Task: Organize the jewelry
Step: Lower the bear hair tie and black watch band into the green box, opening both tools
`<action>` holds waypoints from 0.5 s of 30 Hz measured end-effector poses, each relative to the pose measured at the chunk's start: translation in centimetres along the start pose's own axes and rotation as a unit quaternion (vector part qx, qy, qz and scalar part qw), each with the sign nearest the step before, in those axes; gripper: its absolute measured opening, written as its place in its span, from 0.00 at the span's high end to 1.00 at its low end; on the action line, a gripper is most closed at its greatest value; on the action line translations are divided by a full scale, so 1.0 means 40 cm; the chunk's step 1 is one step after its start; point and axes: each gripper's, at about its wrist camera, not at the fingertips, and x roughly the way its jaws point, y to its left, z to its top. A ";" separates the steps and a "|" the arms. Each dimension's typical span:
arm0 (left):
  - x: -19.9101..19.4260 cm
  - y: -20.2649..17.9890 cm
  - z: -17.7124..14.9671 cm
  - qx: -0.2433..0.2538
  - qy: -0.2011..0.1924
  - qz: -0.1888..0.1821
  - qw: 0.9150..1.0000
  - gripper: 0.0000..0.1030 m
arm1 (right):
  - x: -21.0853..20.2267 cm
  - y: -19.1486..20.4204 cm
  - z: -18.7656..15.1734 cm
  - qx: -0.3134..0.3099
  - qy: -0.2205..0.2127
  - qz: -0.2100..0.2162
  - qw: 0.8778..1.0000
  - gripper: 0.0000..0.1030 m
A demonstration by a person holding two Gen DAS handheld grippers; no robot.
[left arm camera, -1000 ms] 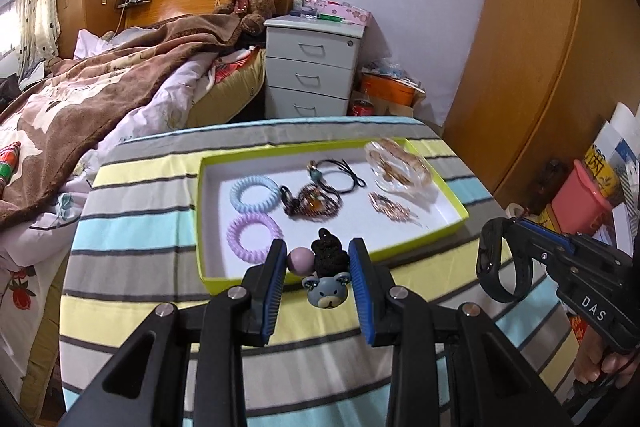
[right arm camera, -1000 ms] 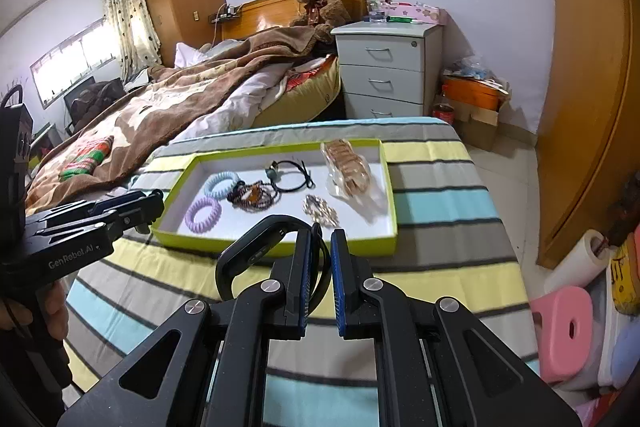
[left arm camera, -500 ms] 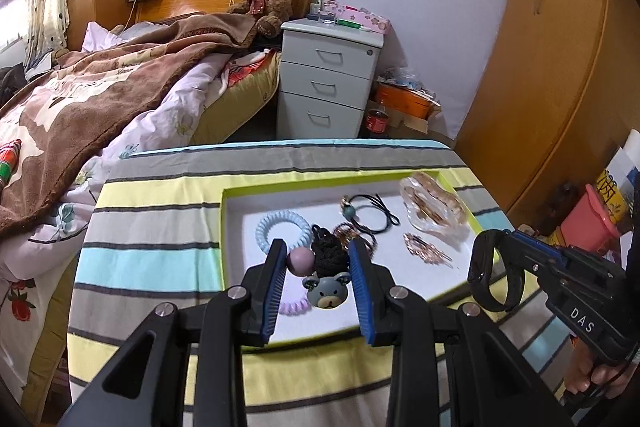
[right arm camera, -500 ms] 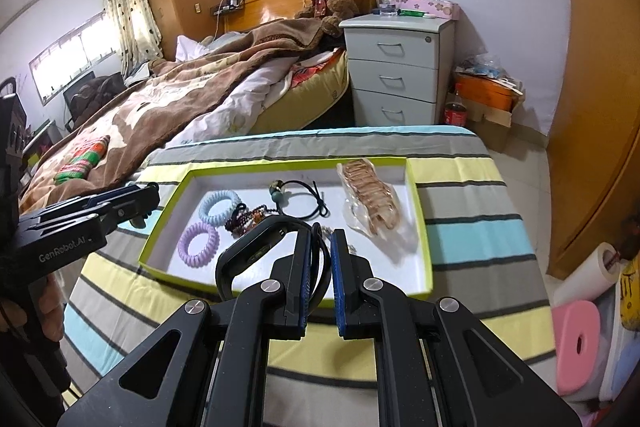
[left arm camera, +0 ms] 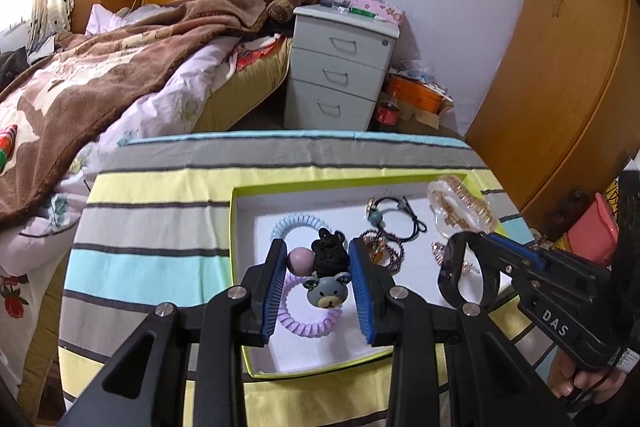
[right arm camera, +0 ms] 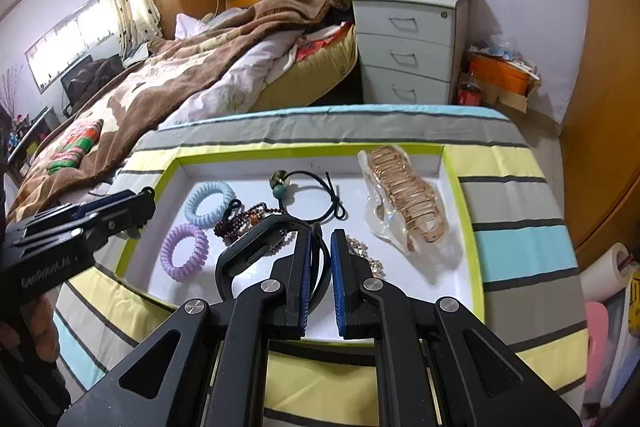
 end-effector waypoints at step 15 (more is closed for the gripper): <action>0.052 0.008 -0.051 -0.005 0.033 -0.001 0.999 0.68 | 0.059 0.012 -0.003 -0.012 0.026 0.000 1.000 0.90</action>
